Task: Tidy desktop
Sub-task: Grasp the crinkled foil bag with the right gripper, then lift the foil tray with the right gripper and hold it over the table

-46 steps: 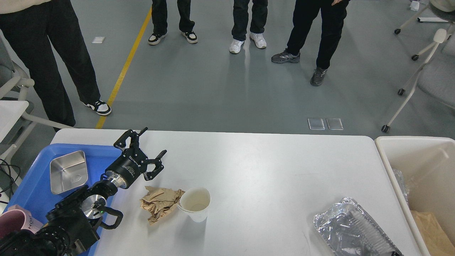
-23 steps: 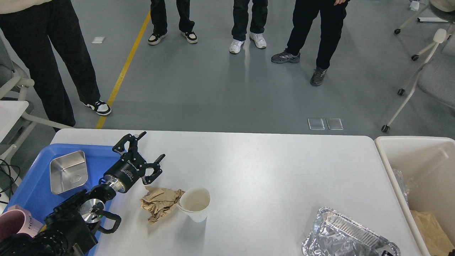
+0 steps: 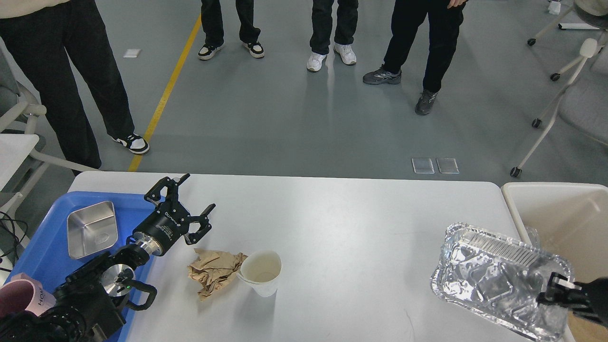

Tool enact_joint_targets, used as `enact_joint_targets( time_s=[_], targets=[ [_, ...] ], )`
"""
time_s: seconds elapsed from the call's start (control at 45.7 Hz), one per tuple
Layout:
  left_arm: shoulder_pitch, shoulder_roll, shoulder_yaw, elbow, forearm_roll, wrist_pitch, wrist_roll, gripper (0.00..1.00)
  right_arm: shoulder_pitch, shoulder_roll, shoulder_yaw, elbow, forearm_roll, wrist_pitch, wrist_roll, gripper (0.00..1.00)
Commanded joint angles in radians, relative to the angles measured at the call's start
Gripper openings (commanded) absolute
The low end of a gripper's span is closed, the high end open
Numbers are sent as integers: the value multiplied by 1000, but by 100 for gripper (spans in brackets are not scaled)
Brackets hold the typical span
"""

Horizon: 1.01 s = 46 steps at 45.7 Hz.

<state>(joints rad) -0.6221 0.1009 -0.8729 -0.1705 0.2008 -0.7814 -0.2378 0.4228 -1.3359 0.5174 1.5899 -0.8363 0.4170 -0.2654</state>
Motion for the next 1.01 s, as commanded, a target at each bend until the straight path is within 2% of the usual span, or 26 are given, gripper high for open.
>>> enact_joint_targets(
  time_s=[0.0, 0.241, 0.372, 0.504, 0.679, 0.701, 0.832, 0.986],
  targets=[
    [-4, -4, 0, -3, -1, -1, -2, 96, 129, -46, -2, 21, -4, 98, -41, 0],
    [-7, 6, 0, -7, -1, -9, -2, 96, 223, 36, -4, -10, -35, 172, -72, 0],
    [-13, 45, 0, -7, -1, -12, 0, 96, 298, 164, -7, -106, -66, 210, -80, 0],
    [-18, 68, 0, -7, -1, -12, 0, 96, 393, 308, -13, -243, -142, 285, -98, 0],
    [-18, 86, 0, -7, -1, -12, 0, 96, 502, 480, -36, -416, -239, 378, -98, 0],
    [-15, 88, 0, -7, -1, -10, 0, 96, 531, 532, -43, -462, -272, 396, -98, 0],
    [-7, 88, 0, -7, -1, -9, 0, 96, 597, 633, -97, -563, -332, 450, -97, 0],
    [-2, 88, 0, -7, -1, -7, -2, 96, 665, 721, -191, -623, -356, 467, -98, 0]
  ],
)
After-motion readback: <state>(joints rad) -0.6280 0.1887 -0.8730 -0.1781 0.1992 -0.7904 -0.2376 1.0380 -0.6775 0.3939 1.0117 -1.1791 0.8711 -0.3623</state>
